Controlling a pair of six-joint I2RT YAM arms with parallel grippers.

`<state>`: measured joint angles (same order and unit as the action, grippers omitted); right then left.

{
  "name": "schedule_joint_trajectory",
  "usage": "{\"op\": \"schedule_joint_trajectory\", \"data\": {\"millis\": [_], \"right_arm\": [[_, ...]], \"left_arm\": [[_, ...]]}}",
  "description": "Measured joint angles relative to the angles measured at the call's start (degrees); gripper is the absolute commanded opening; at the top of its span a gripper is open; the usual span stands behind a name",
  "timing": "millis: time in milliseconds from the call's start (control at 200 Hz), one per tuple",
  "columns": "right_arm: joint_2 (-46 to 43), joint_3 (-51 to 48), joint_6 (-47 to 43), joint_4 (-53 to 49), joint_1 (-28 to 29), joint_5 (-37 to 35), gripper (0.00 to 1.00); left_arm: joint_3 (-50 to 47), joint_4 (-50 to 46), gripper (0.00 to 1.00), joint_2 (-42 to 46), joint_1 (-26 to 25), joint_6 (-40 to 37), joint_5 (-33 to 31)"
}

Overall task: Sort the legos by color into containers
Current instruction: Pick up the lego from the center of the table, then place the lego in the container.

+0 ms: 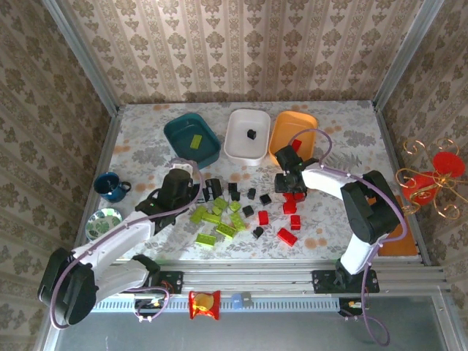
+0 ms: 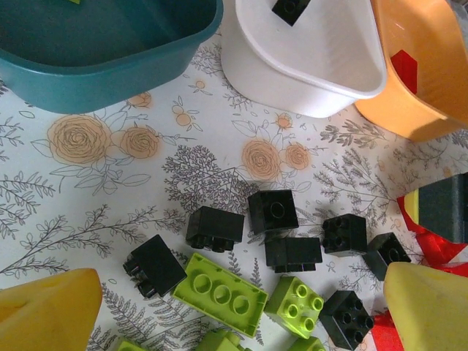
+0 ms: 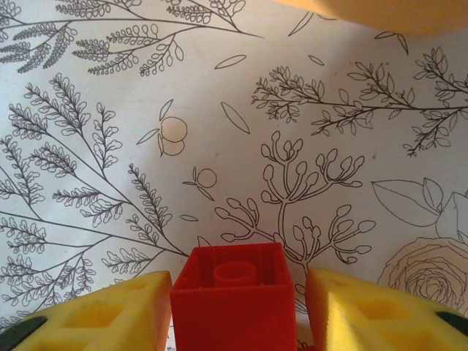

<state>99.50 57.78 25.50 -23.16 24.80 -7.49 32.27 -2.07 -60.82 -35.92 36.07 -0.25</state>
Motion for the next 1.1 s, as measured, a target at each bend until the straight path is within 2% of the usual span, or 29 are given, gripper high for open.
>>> {"op": "schedule_joint_trajectory", "data": {"millis": [110, 235, 405, 510, 660, 800, 975, 1040, 1100], "right_arm": [[0.63, 0.0, 0.0, 0.04, 0.24, -0.07, 0.35], [0.5, 0.02, 0.15, 0.24, 0.5, -0.13, 0.26], [-4.22, 0.57, -0.07, -0.33, 0.87, -0.07, 0.24], [-8.07, 4.52, -0.09, -1.33, 0.07, -0.37, 0.23], [-7.93, 12.24, -0.02, -0.68, -5.42, -1.57, 0.22], [-1.03, 19.54, -0.07, -1.29, -9.97, -3.54, 0.22], [11.08, 28.0, -0.28, -3.3, -11.15, -4.39, 0.25], [14.4, 30.36, -0.28, -4.85, -11.21, -4.55, 0.33], [16.46, 31.95, -0.2, -6.19, -11.43, -4.55, 0.46]], "left_arm": [[-0.55, 0.61, 1.0, 0.0, 0.0, 0.0, 0.42], [-1.2, 0.85, 1.0, 0.07, 0.35, 0.0, 0.59], [-1.51, 0.85, 1.0, 0.44, 0.94, -0.02, 0.52], [-1.57, 0.83, 1.0, 1.05, 1.16, -0.02, 0.5], [-1.57, 0.83, 1.0, 1.79, 1.44, -0.02, 0.55], [-1.64, 0.79, 1.0, 1.97, 1.57, -0.02, 0.55], [-2.25, 0.0, 1.0, 2.49, 1.75, -0.04, 0.57], [-2.32, -0.5, 1.0, 2.51, 2.03, -0.04, 0.68], [-2.32, -1.05, 1.0, 2.51, 2.32, -0.04, 0.76]]}}
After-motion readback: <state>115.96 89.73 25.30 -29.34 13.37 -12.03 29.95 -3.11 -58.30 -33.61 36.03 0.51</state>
